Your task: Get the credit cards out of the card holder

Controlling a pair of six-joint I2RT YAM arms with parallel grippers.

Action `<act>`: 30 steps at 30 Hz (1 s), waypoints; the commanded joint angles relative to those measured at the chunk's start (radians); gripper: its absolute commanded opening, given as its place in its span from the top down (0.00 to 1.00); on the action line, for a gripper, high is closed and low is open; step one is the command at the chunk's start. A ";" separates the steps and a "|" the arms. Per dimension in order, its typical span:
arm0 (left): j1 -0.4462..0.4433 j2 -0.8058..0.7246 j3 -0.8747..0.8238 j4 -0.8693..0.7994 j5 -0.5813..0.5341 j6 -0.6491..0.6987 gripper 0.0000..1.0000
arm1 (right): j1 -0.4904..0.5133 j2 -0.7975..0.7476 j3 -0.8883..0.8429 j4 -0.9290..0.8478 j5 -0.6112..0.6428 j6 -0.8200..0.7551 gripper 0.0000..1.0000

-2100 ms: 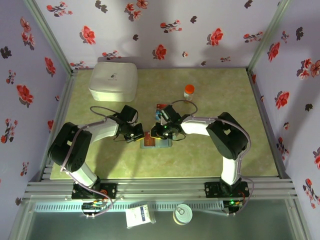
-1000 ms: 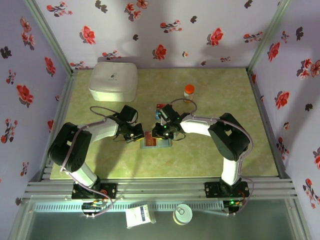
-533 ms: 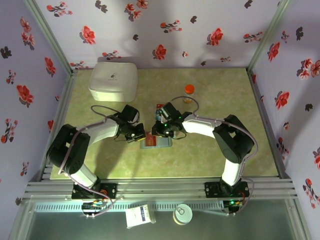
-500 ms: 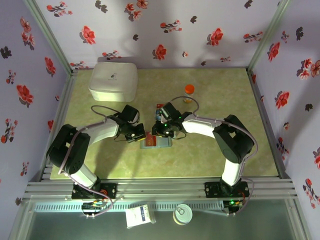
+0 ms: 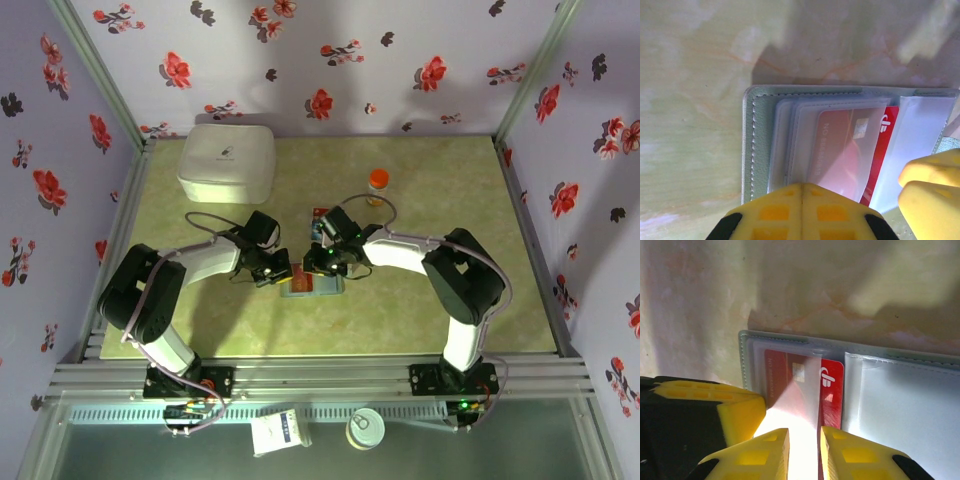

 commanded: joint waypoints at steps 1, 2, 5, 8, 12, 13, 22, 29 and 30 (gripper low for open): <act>-0.006 0.022 -0.010 -0.027 -0.014 0.005 0.99 | 0.007 0.027 0.007 -0.007 -0.012 -0.013 0.76; -0.005 0.022 -0.009 -0.028 -0.013 0.005 0.99 | 0.007 0.031 0.007 -0.010 -0.009 -0.016 0.76; -0.005 0.022 -0.008 -0.032 -0.015 0.007 0.99 | 0.007 0.040 0.007 -0.023 0.006 -0.020 0.76; -0.005 0.022 -0.007 -0.035 -0.018 0.009 0.99 | 0.007 0.049 0.006 -0.030 0.013 -0.025 0.75; -0.007 0.023 -0.004 -0.035 -0.019 0.008 0.99 | 0.007 0.061 0.008 -0.033 0.009 -0.025 0.75; -0.005 0.025 -0.004 -0.035 -0.019 0.008 0.99 | 0.007 0.060 0.006 -0.033 0.010 -0.025 0.75; -0.005 0.028 -0.001 -0.038 -0.019 0.011 0.99 | 0.007 0.072 0.009 -0.045 0.020 -0.026 0.74; -0.005 0.031 0.001 -0.040 -0.020 0.009 0.99 | 0.007 0.060 0.006 -0.047 0.025 -0.026 0.72; -0.005 0.033 0.003 -0.041 -0.020 0.008 0.99 | 0.007 0.057 0.005 -0.047 0.026 -0.026 0.72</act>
